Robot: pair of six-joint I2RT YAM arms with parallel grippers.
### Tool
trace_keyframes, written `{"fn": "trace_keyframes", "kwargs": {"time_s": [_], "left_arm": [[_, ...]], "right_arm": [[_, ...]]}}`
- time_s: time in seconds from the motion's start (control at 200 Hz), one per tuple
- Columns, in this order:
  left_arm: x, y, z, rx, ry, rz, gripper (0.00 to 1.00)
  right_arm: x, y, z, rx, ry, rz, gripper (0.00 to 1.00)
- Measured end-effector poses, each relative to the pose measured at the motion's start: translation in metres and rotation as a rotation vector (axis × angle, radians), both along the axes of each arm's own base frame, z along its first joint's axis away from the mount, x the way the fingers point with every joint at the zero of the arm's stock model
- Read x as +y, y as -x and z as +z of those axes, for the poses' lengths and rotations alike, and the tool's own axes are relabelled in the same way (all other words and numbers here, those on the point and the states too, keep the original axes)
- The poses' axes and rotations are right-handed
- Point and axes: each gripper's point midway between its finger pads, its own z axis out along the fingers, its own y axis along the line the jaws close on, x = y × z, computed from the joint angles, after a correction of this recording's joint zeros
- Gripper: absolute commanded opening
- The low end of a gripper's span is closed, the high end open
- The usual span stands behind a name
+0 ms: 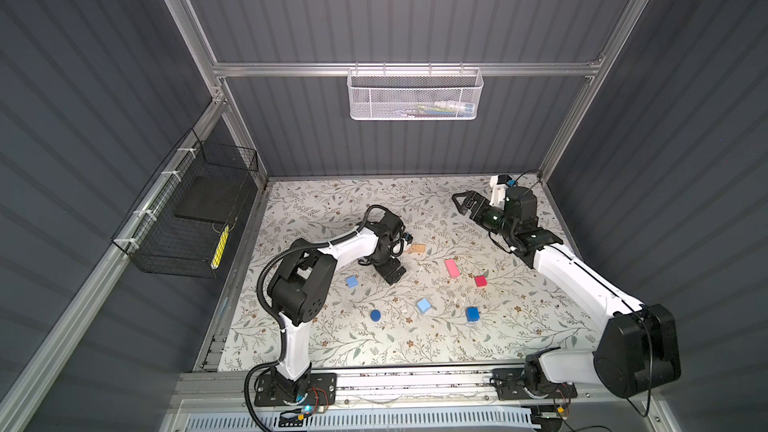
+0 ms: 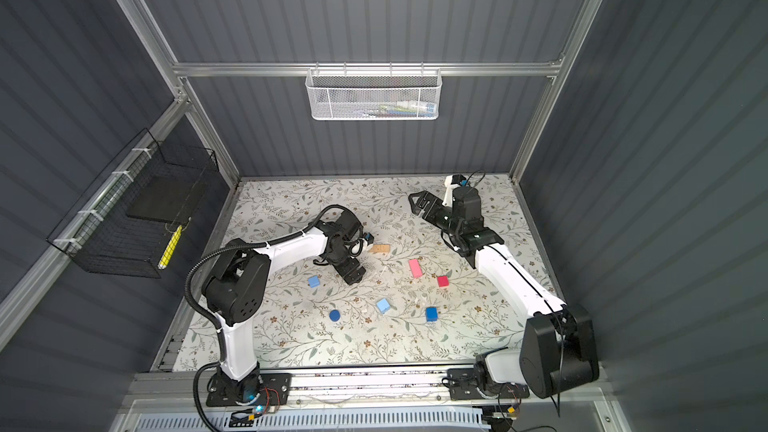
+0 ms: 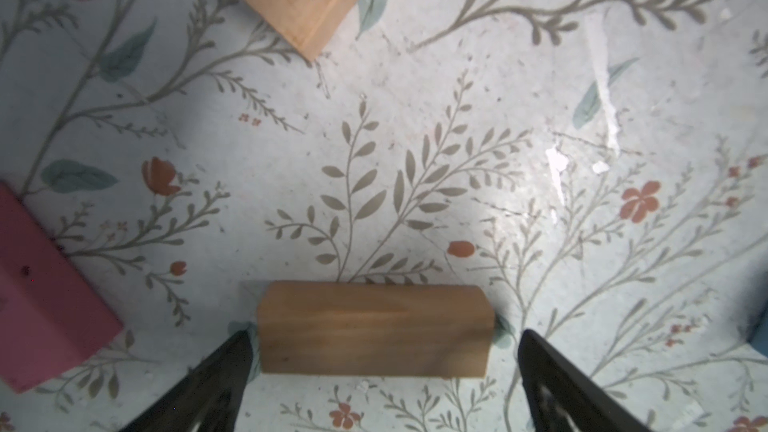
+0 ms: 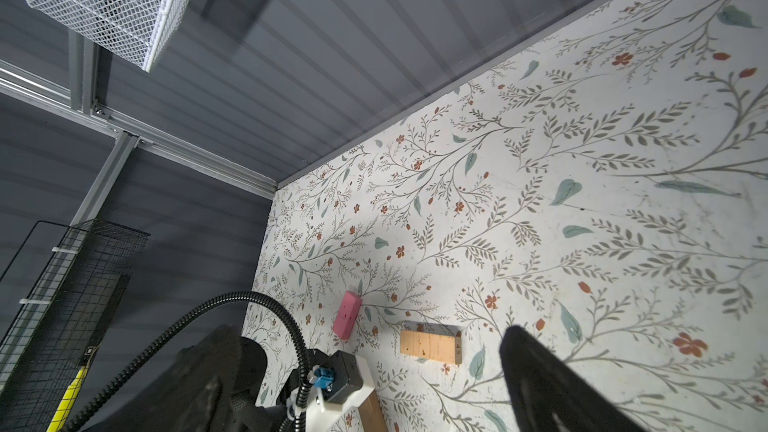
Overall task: Build the wood block tower
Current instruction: 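Lower the left gripper and close it on another wooden block, then lift the held wooden block and carry it over the placed block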
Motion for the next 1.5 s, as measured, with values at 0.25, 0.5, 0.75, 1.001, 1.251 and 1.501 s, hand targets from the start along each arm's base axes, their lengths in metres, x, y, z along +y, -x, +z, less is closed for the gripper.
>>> {"fn": "trace_keyframes", "kwargs": {"time_s": [0.25,0.5,0.75,1.001,1.251,1.501], "left_arm": [[-0.0013,-0.0014,0.0001,-0.006,0.004,-0.007,0.98],[-0.0017,-0.0009,0.0001,-0.004,0.007,-0.007,0.93],[-0.0028,0.0020,-0.0016,0.010,0.018,-0.002,0.90],[-0.0039,0.0014,-0.0031,0.009,0.027,0.017,0.84],[-0.0049,-0.0002,-0.0035,0.004,0.038,0.043,0.70],[-0.0053,-0.0012,-0.0032,0.008,0.044,0.088,0.61]], "right_arm": [[0.0017,-0.0009,-0.0006,0.002,-0.010,0.007,0.99],[0.0040,-0.0008,-0.0033,0.012,-0.017,0.019,0.99],[0.0046,-0.0005,-0.0032,0.014,-0.021,0.021,0.99],[0.0045,-0.0006,-0.0032,0.015,-0.023,0.020,0.99],[0.0046,-0.0007,-0.0026,0.013,-0.025,0.020,0.99],[0.0048,-0.0014,-0.0010,0.006,-0.027,0.020,0.99]]}}
